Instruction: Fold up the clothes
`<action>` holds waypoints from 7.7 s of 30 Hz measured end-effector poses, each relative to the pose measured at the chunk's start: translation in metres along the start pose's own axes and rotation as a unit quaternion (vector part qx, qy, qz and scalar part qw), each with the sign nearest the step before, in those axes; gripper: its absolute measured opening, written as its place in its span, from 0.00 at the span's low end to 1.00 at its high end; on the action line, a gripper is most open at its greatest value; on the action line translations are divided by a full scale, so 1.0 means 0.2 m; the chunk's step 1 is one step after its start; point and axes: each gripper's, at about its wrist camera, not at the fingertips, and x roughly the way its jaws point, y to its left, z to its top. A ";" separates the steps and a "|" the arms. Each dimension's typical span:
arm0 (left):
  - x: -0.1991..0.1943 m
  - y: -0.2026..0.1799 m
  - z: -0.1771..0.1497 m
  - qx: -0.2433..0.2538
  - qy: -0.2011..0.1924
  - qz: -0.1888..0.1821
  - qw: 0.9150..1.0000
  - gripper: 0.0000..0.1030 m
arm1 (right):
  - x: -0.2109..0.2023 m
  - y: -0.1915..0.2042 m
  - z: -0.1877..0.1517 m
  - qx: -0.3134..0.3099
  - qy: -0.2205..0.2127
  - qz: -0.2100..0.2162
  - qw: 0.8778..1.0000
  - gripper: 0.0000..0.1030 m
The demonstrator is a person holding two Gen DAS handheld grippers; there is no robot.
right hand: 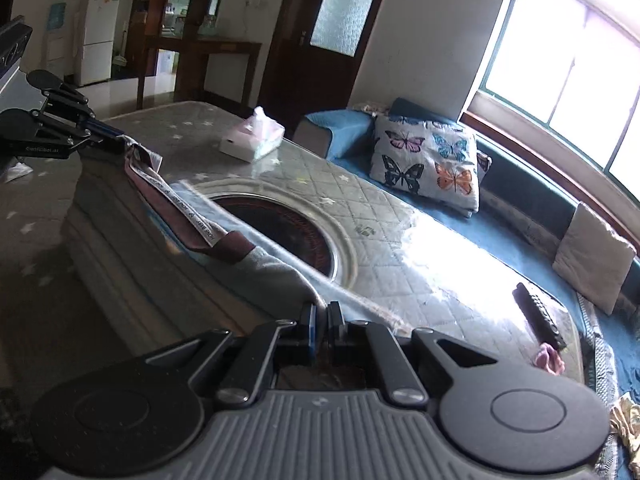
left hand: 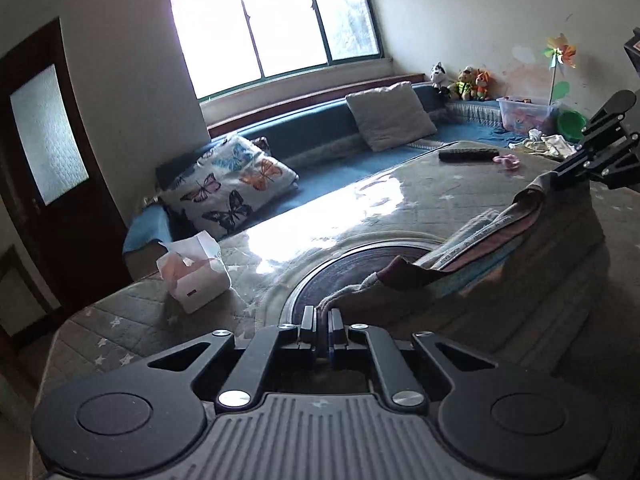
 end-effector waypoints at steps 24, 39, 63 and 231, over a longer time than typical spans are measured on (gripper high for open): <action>0.63 0.31 0.01 -0.107 0.084 0.031 0.990 0.42 | 0.84 -0.36 -0.05 0.172 0.046 -0.007 0.984 0.16; 0.70 0.14 0.05 -0.172 0.095 -0.023 0.980 0.40 | 0.87 -0.23 -0.05 0.193 0.035 0.040 0.980 0.16; 0.78 0.18 0.01 -0.207 0.111 0.011 0.972 0.53 | 0.80 -0.53 -0.24 0.275 0.010 -0.031 0.961 0.17; 0.43 0.13 -0.22 -0.181 0.111 0.096 0.973 0.91 | 0.65 -0.24 -0.29 0.254 0.026 -0.045 0.966 0.31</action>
